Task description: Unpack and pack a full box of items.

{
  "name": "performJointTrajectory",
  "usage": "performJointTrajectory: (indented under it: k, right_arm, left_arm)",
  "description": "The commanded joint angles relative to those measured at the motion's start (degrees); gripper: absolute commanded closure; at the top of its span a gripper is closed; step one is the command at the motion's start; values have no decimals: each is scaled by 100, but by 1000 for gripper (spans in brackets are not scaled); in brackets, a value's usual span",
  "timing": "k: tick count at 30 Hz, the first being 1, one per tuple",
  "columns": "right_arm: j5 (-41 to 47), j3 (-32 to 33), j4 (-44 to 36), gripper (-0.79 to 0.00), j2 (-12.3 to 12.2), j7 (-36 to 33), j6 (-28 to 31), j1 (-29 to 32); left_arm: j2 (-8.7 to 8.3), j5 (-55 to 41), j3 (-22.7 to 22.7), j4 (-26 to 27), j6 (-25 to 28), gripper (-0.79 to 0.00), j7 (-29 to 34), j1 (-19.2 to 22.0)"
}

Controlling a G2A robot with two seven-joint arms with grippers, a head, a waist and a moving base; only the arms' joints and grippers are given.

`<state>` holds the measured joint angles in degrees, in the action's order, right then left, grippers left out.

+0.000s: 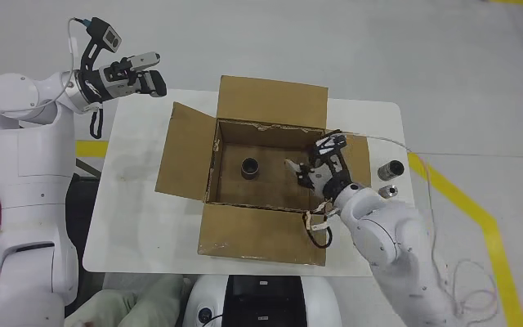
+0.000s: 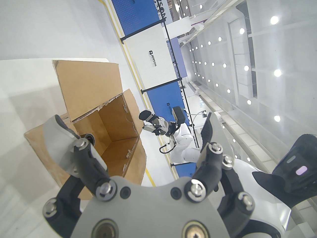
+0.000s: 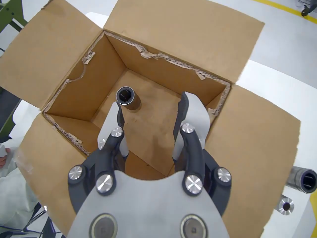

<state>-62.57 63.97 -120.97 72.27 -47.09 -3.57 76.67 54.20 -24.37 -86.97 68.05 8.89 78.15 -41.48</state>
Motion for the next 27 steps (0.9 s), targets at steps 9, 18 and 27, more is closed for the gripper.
performJointTrajectory:
  k: [9,18,27]
  right_arm:
    - [-133,-759,1041,-526,157,36,73,-824]
    - [-70,-1086,1686,-616,260,473,383,-1137]
    - [-93,-1100,1730,-674,266,507,414,-1159]
  left_arm:
    - [0,0,0,0,0,-785,0,0]
    - [0,0,0,0,0,-785,0,0]
    - [0,0,0,0,0,-785,0,0]
